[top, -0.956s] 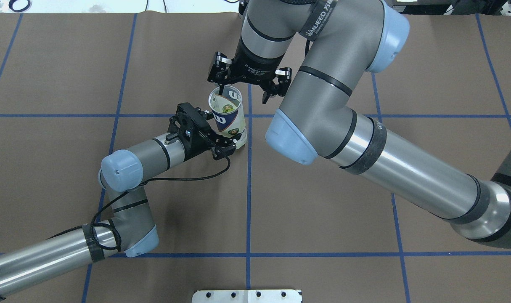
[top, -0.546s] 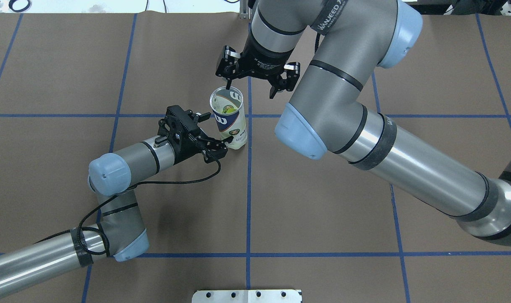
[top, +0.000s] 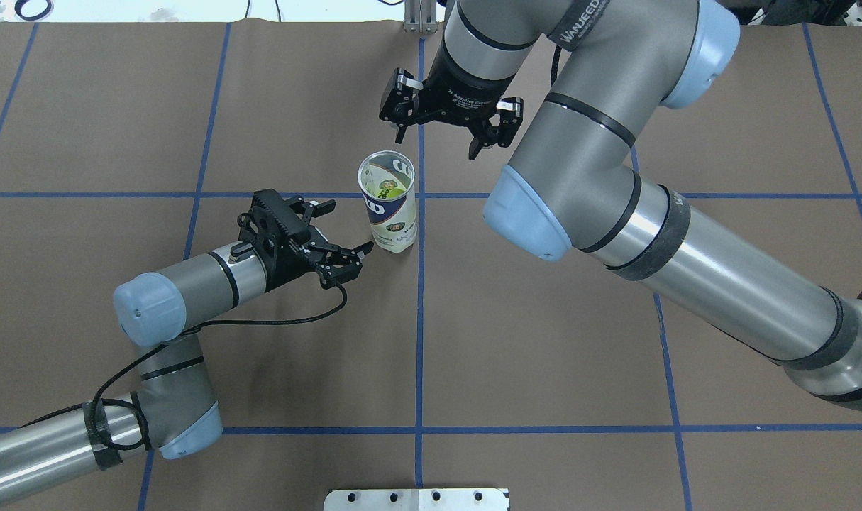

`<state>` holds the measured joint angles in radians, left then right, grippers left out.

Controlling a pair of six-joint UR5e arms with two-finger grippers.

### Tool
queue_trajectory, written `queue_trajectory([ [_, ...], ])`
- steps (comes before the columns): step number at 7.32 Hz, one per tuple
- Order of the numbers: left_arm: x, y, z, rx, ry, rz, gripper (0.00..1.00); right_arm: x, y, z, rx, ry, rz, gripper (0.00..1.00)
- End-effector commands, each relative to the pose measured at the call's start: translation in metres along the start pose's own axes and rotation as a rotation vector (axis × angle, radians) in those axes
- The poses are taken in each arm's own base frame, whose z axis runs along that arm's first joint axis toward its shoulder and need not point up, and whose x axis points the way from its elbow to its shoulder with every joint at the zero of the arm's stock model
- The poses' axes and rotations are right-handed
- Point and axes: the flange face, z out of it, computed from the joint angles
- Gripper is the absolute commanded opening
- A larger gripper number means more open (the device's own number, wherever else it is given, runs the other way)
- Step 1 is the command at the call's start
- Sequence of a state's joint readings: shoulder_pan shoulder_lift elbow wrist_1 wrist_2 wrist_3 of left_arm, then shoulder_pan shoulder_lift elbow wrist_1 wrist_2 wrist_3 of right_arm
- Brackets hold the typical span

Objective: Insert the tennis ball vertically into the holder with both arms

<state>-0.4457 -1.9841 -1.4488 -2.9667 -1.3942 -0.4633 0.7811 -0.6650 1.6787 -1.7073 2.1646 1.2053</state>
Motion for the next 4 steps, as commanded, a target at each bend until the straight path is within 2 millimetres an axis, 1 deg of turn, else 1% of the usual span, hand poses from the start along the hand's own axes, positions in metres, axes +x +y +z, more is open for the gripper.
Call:
queue_trajectory([
  [1, -0.010, 0.016, -0.048, -0.042, 0.051, 0.002, 0.99, 0.035, -0.022, -0.014, 0.001, 0.000, -0.001, 0.99],
  [2, -0.012, 0.009, -0.086, -0.139, 0.099, 0.006, 0.99, 0.068, -0.024, -0.019, 0.014, 0.010, -0.026, 0.99],
  [3, -0.026, -0.030, -0.112, -0.245, 0.043, 0.006, 0.99, 0.101, -0.031, -0.018, 0.020, 0.033, -0.046, 0.99],
  [4, -0.053, -0.067, -0.125, -0.345, -0.041, -0.010, 0.99, 0.134, -0.042, -0.013, 0.021, 0.067, -0.080, 0.99],
])
